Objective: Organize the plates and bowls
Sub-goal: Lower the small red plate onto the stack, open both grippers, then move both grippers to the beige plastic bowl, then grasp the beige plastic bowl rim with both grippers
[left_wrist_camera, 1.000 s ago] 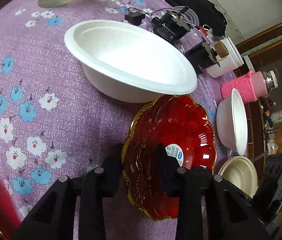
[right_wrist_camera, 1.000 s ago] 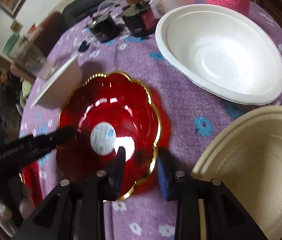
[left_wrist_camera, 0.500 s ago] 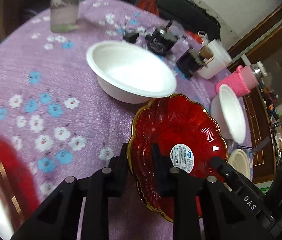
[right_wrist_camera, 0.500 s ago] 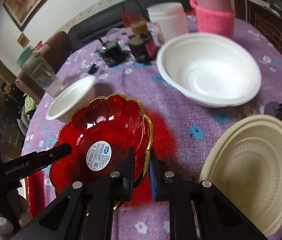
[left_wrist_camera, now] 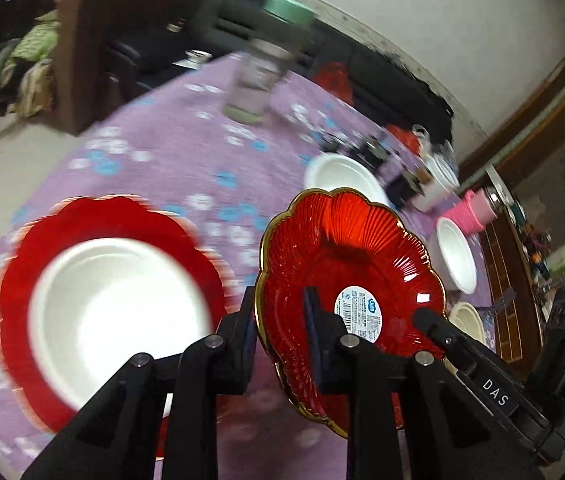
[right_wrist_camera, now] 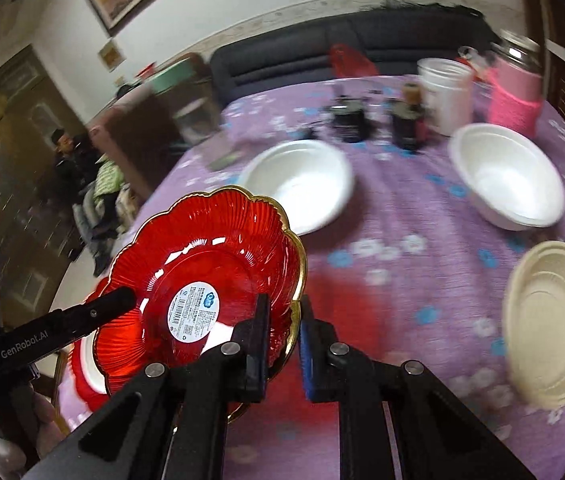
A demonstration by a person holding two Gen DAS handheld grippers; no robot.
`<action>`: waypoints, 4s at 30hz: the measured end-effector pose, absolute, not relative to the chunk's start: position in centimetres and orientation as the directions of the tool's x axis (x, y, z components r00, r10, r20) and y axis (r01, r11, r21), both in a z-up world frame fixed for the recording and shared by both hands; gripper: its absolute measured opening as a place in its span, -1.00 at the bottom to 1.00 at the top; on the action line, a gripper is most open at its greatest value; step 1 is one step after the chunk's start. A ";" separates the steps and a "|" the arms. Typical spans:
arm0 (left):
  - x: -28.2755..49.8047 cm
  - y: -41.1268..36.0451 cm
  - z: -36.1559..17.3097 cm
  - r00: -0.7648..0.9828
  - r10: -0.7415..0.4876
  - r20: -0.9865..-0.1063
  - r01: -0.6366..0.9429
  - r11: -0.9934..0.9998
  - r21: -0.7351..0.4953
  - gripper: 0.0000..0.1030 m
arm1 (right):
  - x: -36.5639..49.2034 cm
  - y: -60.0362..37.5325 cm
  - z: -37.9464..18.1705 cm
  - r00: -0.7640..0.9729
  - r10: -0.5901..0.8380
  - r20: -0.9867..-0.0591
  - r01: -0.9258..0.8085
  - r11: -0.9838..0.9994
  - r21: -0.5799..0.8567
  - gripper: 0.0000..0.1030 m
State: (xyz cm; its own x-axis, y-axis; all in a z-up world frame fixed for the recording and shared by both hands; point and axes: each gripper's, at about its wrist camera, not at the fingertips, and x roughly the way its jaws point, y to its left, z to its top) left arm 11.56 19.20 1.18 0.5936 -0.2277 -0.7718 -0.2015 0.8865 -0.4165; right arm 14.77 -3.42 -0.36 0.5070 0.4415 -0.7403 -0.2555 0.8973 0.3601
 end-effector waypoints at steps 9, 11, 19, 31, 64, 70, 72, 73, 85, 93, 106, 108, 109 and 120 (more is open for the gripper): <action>5.0 29.3 -0.1 0.617 -0.153 -0.772 -0.362 0.816 -0.451 -0.59 | 12.1 6.1 -2.8 0.395 0.535 -0.746 -0.366 0.837 0.406 -0.72; 4.7 30.9 -0.8 0.614 -0.157 -0.774 -0.388 0.794 -0.468 -0.59 | 11.9 7.7 -3.4 0.379 0.535 -0.755 -0.380 0.834 0.401 -0.72; 5.4 32.7 -2.5 0.600 -0.129 -0.789 -0.425 0.785 -0.452 -0.59 | 12.4 10.6 -4.7 0.372 0.511 -0.774 -0.406 0.840 0.360 -0.71; 5.2 32.4 -2.8 0.615 -0.131 -0.777 -0.398 0.800 -0.450 0.07 | 11.6 11.4 -4.9 0.472 0.442 -0.763 -0.430 0.871 0.238 -0.55; 2.0 13.8 2.0 0.702 -0.203 -0.683 -0.096 0.923 -0.374 0.36 | 3.8 -13.3 -6.0 0.665 0.387 -0.639 -0.161 0.910 0.383 0.30; 2.8 10.1 0.6 0.655 -0.244 -0.715 -0.040 0.934 -0.355 0.36 | 1.7 -22.9 -5.0 0.747 0.246 -0.618 0.025 0.918 0.395 0.30; 2.9 9.3 0.1 0.644 -0.243 -0.726 -0.034 0.938 -0.344 0.36 | 1.7 -25.0 -4.4 0.769 0.194 -0.609 0.072 0.921 0.384 0.30; 3.0 9.0 0.0 0.639 -0.243 -0.730 -0.031 0.940 -0.340 0.36 | 1.9 -26.3 -4.2 0.777 0.157 -0.609 0.106 0.922 0.373 0.30; 5.9 2.0 -1.5 0.557 -0.265 -0.787 0.046 0.956 -0.289 0.36 | 7.8 -32.0 -2.6 0.840 0.048 -0.540 0.203 0.896 0.394 0.30; 10.9 -3.0 0.2 0.537 -0.341 -0.771 0.140 0.938 -0.318 0.36 | 9.0 -34.6 -4.8 0.835 0.035 -0.550 0.227 0.887 0.401 0.29; 20.0 -12.1 -5.7 0.382 -0.377 -0.844 0.185 0.926 -0.330 0.16 | 11.5 -33.7 -8.7 0.727 0.131 -0.673 0.224 0.883 0.414 0.12; 20.5 -12.8 -7.0 0.335 -0.394 -0.856 0.193 0.918 -0.347 -0.09 | 12.0 -33.7 -9.2 0.704 0.145 -0.695 0.230 0.880 0.416 0.00; 20.7 -13.0 -7.4 0.317 -0.406 -0.857 0.197 0.912 -0.359 -0.22 | 12.1 -33.7 -9.5 0.696 0.155 -0.701 0.232 0.876 0.424 -0.03; 20.2 -13.6 -7.8 0.357 -0.396 -0.846 0.239 0.914 -0.328 -0.77 | 12.6 -32.2 -10.9 0.655 0.191 -0.731 0.207 0.885 0.417 -0.72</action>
